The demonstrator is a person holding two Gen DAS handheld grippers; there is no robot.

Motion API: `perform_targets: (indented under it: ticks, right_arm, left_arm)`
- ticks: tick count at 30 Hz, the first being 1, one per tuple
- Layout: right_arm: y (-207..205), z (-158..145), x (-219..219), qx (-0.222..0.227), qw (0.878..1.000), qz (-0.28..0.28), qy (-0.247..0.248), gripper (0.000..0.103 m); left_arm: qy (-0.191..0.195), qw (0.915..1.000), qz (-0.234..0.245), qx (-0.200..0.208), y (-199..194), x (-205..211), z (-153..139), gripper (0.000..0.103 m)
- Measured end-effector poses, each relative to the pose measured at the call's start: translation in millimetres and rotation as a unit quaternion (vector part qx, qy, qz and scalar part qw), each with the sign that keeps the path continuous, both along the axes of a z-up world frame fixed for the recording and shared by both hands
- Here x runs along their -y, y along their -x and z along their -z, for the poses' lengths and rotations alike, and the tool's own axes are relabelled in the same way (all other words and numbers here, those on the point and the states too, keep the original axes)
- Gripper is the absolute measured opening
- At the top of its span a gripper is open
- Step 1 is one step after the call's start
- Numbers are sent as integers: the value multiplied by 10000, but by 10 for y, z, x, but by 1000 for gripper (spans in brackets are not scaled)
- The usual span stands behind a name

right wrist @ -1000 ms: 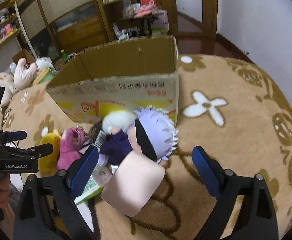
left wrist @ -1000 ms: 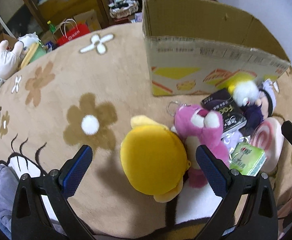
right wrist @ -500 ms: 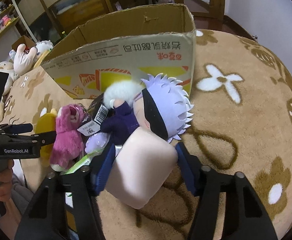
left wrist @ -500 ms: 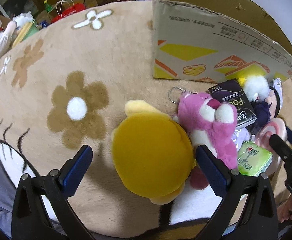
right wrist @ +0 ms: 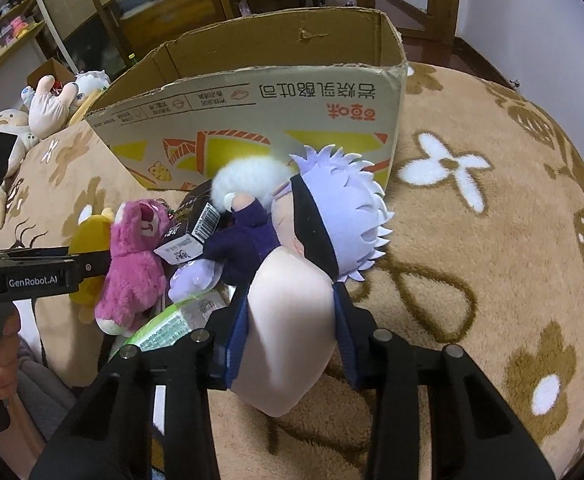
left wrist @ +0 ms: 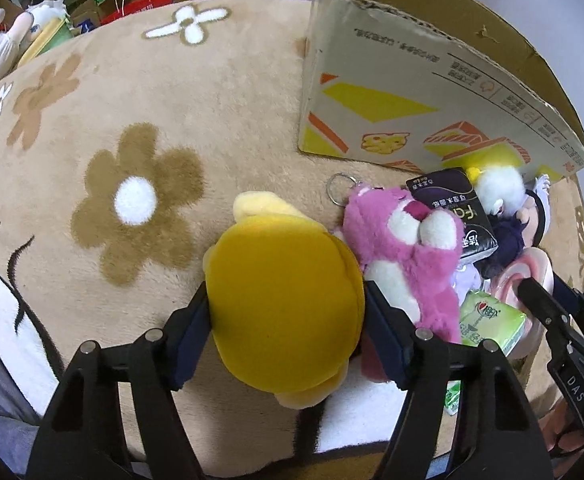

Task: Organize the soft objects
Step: 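Lift yellow plush with left tool while right tool lifts roll plush toward box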

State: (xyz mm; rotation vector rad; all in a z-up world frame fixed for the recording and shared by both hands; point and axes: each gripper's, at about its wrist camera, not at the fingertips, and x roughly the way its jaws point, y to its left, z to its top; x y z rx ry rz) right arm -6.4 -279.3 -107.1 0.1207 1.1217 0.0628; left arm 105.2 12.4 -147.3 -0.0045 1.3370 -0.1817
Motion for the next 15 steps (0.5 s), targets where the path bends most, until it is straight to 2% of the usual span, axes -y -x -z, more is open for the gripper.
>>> perform_targets:
  ticks: [6, 15]
  right_arm:
    - [34, -36, 27, 70, 10000, 40, 29, 41]
    - [146, -183, 12, 339, 9985, 112, 411, 41]
  left_arm:
    - [-95, 9993, 29, 359, 98, 30, -167, 70]
    - [-138, 9972, 80, 734, 342, 95, -419, 70]
